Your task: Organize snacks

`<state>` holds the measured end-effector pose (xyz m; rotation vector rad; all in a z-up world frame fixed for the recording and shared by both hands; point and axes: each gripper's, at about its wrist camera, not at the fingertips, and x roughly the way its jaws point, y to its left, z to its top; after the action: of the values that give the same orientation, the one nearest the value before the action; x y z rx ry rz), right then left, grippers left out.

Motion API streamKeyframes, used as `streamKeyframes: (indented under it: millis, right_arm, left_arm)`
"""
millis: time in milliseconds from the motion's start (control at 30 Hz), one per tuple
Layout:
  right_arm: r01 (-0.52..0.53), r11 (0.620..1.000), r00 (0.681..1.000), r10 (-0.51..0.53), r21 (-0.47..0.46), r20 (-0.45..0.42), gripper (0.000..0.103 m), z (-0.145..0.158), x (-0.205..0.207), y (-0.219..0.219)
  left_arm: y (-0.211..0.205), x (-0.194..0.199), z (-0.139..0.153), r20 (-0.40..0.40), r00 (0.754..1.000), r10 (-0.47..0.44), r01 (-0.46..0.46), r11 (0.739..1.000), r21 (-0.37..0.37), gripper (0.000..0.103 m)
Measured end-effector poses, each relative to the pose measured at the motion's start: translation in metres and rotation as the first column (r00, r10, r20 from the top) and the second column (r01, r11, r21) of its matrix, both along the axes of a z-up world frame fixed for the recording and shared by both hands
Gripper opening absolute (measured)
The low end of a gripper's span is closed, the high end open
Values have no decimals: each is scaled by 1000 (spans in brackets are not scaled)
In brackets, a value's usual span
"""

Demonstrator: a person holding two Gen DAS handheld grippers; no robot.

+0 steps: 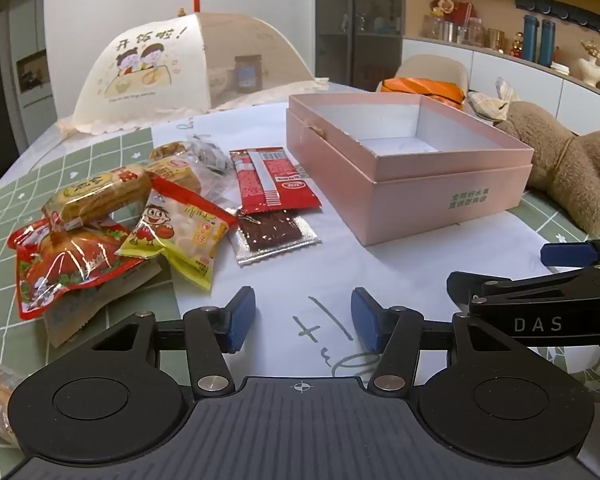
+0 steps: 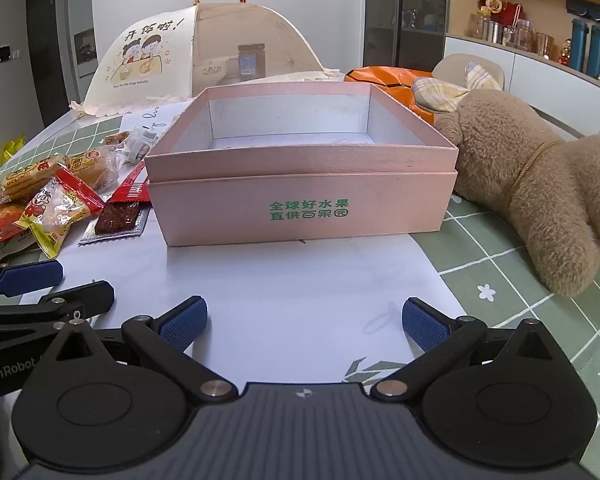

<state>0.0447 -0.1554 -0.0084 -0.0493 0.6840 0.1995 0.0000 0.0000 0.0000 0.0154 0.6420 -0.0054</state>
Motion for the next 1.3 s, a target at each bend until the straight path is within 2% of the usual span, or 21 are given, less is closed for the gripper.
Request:
streamKeyframes:
  millis: [1300]
  right_arm:
    - [-6,1000,1000,6,2,1,103,0,0,0]
  left_arm:
    - [0,0,0,0,1000,0,0,1000,2,59]
